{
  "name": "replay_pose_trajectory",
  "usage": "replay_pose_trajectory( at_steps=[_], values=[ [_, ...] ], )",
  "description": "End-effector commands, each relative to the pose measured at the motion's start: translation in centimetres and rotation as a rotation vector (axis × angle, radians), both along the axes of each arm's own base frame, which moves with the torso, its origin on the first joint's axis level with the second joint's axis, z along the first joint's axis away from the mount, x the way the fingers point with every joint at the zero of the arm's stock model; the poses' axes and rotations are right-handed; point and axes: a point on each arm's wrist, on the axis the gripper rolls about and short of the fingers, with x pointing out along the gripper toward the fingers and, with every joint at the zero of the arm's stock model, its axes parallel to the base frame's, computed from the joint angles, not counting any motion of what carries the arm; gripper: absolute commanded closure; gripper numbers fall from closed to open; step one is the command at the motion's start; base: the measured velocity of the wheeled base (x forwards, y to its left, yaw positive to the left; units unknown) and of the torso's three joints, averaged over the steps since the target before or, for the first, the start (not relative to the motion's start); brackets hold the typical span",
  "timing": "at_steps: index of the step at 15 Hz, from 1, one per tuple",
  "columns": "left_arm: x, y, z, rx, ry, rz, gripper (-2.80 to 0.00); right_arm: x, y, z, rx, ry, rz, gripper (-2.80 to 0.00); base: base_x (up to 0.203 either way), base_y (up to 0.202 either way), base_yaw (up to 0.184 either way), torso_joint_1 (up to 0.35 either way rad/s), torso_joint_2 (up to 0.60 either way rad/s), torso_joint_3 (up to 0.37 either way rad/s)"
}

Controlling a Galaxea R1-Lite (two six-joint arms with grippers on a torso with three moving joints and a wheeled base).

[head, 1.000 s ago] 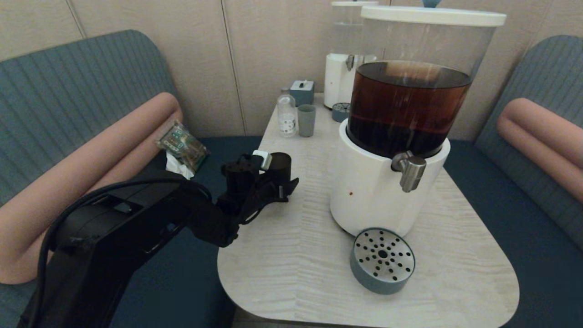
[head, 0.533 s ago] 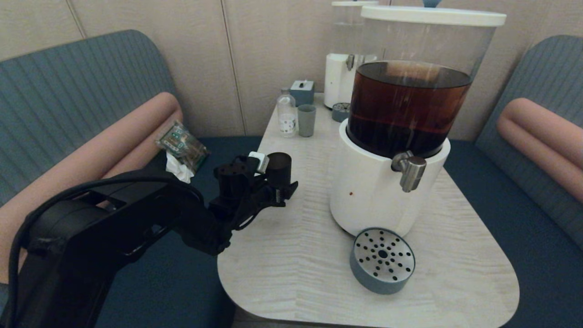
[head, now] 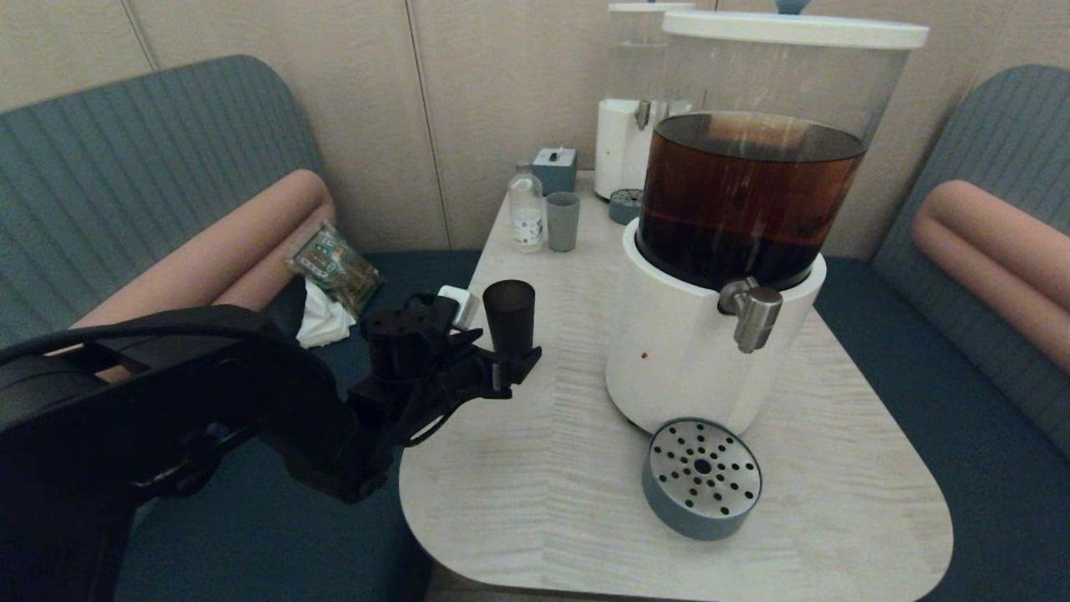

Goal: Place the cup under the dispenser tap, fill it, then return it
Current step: Place the cup next to the water dispenser

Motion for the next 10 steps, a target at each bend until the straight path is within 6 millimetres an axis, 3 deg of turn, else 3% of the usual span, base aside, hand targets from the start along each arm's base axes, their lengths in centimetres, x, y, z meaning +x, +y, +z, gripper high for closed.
replay_pose_trajectory(
  at_steps=[1,5,10],
  values=[
    [-2.1,0.3,1.0,-0.011,-0.017,-0.020,-2.80,0.0,0.0,0.0,0.000,0.001,0.001,0.00,0.000,0.000,0.000,0.000,0.00,0.000],
    [-5.2,0.6,2.2,-0.042,-0.085,-0.049,-2.80,0.0,0.0,0.0,0.000,0.000,0.001,0.00,0.000,0.000,0.000,0.000,0.00,0.000],
    [-8.2,1.2,5.8,-0.100,-0.210,-0.058,-2.80,0.0,0.0,0.0,0.000,0.003,0.001,0.00,0.000,0.000,0.000,0.000,0.00,0.000]
  ],
)
